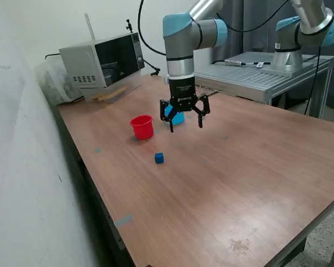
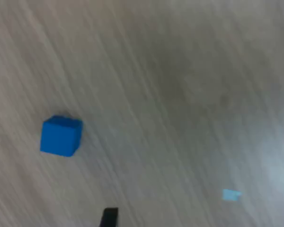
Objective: Place red objects in the red bin, and blue objects in the blue bin.
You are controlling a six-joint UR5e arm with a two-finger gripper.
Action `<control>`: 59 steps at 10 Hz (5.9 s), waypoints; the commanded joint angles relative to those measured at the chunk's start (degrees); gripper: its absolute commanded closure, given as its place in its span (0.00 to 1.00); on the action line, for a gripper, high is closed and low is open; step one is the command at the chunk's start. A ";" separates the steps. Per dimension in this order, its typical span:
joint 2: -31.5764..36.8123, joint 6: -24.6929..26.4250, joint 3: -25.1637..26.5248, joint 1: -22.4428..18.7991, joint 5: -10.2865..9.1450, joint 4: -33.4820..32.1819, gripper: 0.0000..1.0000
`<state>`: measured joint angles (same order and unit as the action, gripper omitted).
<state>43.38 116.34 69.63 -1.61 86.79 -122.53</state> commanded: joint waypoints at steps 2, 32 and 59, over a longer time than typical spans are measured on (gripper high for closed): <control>-6.99 -4.36 -6.86 0.46 -0.21 0.19 0.00; -16.06 10.22 -17.77 5.12 1.44 -1.75 1.00; 16.91 34.12 18.26 19.80 8.31 6.87 1.00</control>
<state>59.58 150.14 85.40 17.62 95.31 -115.68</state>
